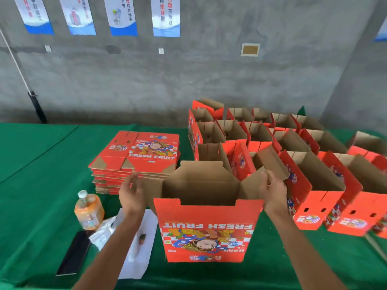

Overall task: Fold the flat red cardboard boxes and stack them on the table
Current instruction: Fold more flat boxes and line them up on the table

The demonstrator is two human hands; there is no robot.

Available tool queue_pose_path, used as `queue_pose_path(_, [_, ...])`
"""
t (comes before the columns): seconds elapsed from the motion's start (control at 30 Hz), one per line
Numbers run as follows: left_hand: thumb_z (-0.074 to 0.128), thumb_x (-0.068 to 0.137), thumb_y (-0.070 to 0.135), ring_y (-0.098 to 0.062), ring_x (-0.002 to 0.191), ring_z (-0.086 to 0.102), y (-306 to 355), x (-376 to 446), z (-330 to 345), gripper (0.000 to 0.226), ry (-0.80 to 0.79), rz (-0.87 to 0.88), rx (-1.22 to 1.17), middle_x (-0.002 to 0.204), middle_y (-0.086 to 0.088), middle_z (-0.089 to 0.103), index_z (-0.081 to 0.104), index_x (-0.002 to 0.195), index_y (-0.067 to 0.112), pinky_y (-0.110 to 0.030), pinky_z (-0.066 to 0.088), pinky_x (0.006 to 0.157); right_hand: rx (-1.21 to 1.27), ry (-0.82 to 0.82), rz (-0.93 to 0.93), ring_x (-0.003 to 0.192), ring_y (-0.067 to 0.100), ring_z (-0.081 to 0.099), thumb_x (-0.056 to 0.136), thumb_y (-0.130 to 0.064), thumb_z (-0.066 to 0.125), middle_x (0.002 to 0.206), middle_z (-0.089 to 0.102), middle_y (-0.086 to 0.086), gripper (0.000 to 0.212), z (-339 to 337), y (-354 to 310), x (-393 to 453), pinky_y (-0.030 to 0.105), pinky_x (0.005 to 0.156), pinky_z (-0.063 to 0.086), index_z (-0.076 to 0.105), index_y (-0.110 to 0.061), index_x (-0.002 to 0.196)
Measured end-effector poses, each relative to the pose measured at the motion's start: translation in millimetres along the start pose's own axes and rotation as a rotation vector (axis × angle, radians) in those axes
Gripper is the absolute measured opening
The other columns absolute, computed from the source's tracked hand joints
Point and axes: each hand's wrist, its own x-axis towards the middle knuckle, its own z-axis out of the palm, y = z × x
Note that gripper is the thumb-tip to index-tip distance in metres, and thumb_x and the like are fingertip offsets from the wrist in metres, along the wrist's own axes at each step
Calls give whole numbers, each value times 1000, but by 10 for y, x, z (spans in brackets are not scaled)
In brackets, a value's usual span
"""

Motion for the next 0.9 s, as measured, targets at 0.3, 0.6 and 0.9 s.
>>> queue_pose_path(0.3, [60,95,-11,-33,132,48,-385,-270,166,29,-181,337,232,141,-12,54,72,116,5,-33,38,105,39,159,366,99,43,61,111,-31,38,109,66,27,39,85,523,-223,49,82,51,61,1,113])
queue_pose_path(0.6, [20,110,36,-13,120,67,-543,-466,-252,49,-653,679,138,112,17,75,64,129,25,-48,14,126,-15,242,422,103,52,61,111,-30,35,112,64,34,45,168,543,-199,64,89,50,56,10,118])
queue_pose_path(0.9, [42,102,66,-11,134,57,-500,-651,-198,57,-556,455,75,139,15,65,69,130,26,-41,50,106,-2,220,375,105,48,62,112,-26,36,114,66,28,40,160,515,-157,56,87,52,55,6,127])
